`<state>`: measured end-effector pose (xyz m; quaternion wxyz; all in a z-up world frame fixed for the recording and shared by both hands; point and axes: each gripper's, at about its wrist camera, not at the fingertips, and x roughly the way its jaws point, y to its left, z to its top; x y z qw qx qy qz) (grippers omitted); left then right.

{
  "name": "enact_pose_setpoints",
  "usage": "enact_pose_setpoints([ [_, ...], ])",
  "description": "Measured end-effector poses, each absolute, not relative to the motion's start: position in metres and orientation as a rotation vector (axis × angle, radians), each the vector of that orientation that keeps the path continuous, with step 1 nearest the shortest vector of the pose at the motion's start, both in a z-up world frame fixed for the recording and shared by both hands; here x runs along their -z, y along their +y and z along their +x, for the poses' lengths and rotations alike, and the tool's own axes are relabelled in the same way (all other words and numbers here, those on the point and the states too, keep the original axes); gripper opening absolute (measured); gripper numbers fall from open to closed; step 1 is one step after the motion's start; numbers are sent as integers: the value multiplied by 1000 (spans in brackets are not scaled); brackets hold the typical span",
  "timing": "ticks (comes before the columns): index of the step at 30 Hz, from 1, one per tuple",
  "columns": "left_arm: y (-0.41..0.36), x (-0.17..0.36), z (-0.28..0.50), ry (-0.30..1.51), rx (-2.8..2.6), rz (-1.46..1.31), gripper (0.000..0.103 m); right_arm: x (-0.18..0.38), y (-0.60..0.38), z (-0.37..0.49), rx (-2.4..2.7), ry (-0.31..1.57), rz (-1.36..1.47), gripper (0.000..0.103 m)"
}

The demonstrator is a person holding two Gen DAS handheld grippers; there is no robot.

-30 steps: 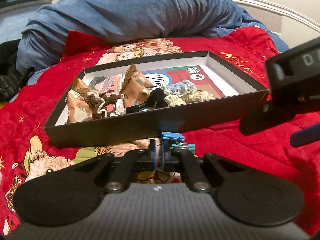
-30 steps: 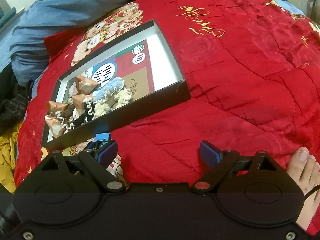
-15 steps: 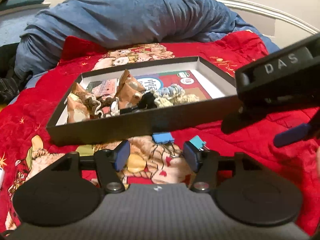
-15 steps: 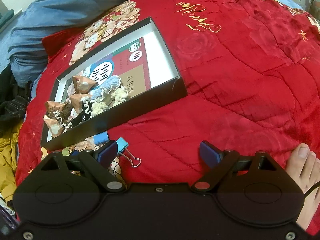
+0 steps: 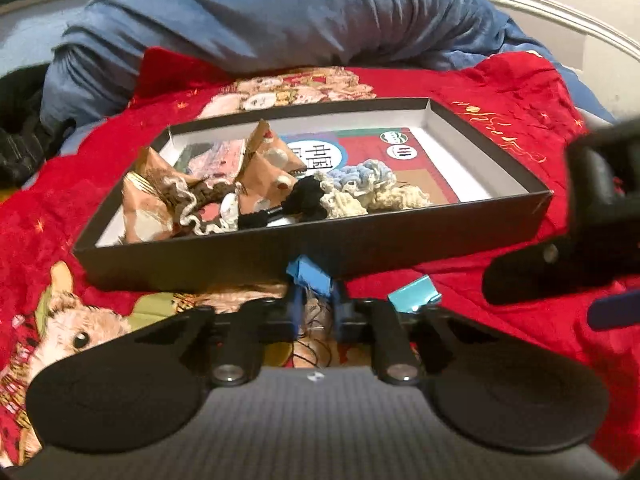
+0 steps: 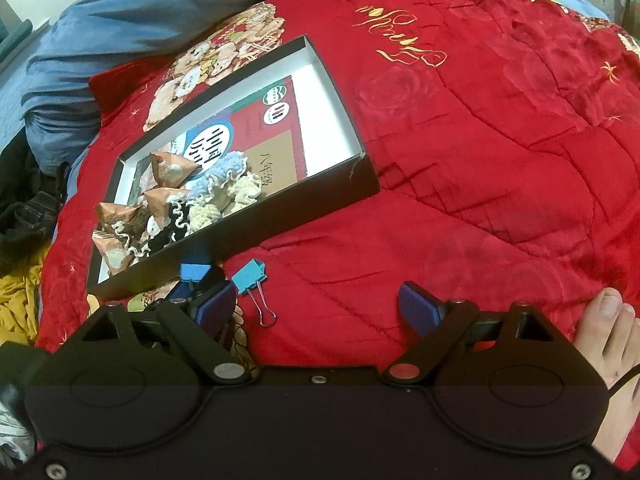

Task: Organize objects
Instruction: 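Lower the right gripper onto the light blue binder clip and close it, then lift both held binder clips, carry them over the lid and lower them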

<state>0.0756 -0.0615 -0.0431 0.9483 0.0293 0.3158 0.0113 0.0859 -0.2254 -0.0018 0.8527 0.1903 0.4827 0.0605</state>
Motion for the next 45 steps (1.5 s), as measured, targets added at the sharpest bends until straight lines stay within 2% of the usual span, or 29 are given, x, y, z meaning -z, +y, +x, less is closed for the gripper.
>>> enact_pose_setpoints([
  [3,-58,39,67,630,-27,70,6,2,-222,86,-144,1005,396,88],
  [10,-48,33,46,650,-72,117,6,5,-197,93,-220,942,289,86],
  [13,-47,32,40,653,-93,137,6,7,-182,95,-253,925,225,79],
  [18,-52,32,36,644,-82,148,6,14,-166,98,-286,918,162,74],
  [19,-53,34,35,648,-84,155,6,16,-163,97,-289,914,151,73],
  [20,-52,35,36,658,-88,155,6,17,-162,98,-292,910,140,65],
  [22,-52,37,38,678,-89,145,6,21,-159,99,-294,909,140,58],
  [27,-50,35,38,676,-96,127,6,26,-152,101,-278,892,88,49],
  [33,-48,34,39,684,-107,107,6,29,-144,98,-248,865,-12,34],
  [35,-47,33,39,687,-109,95,6,28,-144,97,-244,861,-27,26],
  [45,-51,31,34,660,-97,96,6,20,-152,89,-282,866,-11,25],
])
